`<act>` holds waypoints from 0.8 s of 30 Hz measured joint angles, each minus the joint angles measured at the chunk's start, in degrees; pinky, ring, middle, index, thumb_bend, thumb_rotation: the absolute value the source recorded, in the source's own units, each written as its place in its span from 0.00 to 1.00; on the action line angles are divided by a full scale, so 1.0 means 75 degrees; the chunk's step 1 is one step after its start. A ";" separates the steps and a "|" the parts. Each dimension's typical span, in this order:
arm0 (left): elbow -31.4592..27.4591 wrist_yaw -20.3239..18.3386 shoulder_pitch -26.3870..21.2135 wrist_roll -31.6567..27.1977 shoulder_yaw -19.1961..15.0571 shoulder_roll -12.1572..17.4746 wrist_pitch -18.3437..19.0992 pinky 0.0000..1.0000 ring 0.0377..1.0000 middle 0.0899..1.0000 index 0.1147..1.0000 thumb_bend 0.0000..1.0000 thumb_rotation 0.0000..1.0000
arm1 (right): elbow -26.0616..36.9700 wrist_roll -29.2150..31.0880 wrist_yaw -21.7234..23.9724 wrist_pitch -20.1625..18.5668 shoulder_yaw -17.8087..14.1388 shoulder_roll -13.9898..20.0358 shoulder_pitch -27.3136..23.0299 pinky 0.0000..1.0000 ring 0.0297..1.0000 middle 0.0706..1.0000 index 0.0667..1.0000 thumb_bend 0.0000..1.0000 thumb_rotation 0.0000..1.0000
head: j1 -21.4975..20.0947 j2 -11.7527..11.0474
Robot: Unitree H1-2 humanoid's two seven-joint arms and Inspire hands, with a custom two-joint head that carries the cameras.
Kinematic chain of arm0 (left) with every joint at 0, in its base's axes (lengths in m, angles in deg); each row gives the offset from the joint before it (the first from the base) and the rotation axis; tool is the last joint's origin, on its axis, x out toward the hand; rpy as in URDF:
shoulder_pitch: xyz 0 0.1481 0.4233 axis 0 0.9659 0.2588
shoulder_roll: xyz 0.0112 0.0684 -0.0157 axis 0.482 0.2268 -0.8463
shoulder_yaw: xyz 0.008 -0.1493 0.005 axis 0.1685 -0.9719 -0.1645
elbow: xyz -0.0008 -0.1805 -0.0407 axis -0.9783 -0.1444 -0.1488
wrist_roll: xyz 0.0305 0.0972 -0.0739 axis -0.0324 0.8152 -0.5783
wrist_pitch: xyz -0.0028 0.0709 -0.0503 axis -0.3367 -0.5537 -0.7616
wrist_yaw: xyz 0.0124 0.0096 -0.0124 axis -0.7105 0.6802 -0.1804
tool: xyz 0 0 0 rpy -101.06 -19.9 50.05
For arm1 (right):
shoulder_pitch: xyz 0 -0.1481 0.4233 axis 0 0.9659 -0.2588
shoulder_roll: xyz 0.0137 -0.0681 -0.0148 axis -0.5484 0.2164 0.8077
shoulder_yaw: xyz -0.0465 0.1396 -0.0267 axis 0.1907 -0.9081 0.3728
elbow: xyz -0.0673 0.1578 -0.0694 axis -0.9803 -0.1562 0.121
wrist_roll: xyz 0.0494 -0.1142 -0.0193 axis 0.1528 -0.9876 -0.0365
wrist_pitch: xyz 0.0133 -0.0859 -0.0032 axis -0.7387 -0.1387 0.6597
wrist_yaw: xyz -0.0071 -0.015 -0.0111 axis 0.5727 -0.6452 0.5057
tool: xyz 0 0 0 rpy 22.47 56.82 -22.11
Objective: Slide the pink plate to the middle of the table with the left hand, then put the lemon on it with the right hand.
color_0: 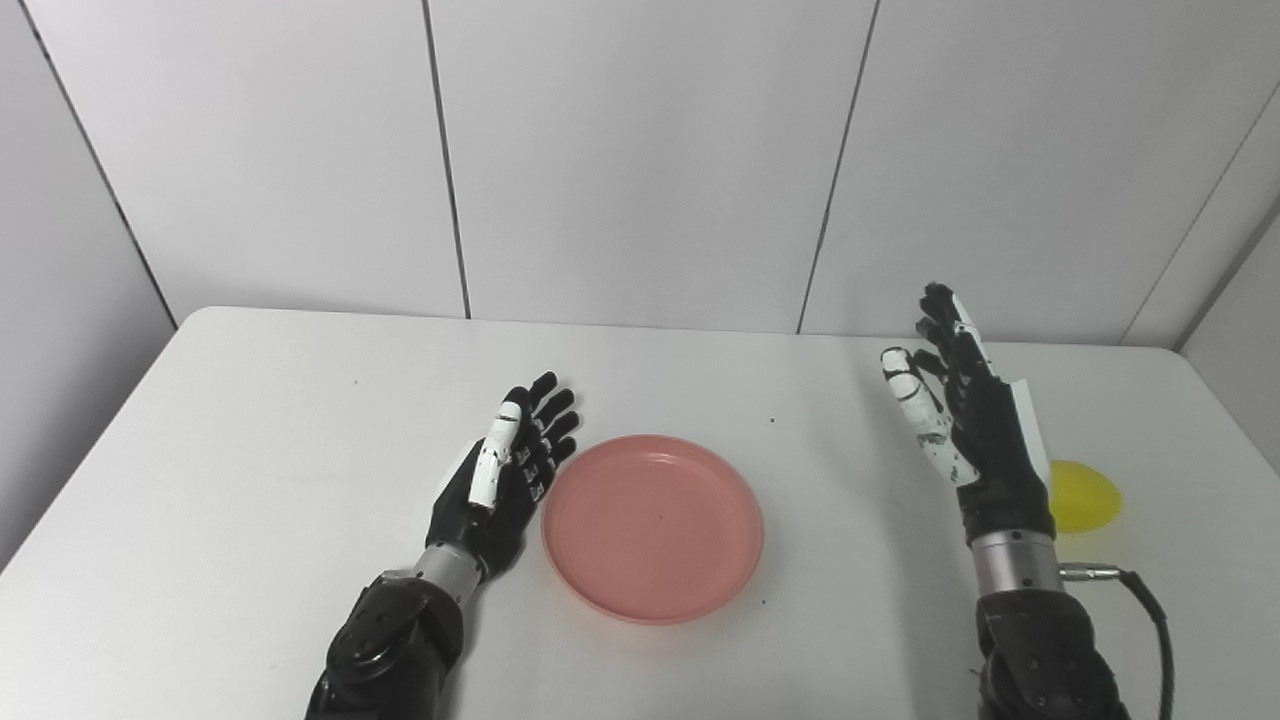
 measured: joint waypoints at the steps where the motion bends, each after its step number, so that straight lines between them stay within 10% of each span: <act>1: 0.0015 -0.0003 -0.0003 -0.0004 0.0001 0.0018 -0.0019 0.99 0.98 0.97 0.96 0.42 1.00 | 0.0091 -0.0154 0.0004 -0.0108 -0.0012 0.0057 -0.0008 0.82 0.89 0.89 0.91 0.66 0.80 | 0.0000 0.0000; 24: 0.0412 -0.0377 -0.0125 -0.0178 -0.0098 0.0285 -0.0398 1.00 0.98 0.98 0.97 0.43 1.00 | 0.0993 -0.1474 0.1241 -0.0965 -0.0153 0.1804 -0.0092 0.81 0.87 0.89 0.94 0.82 0.58 | -0.0504 -0.0035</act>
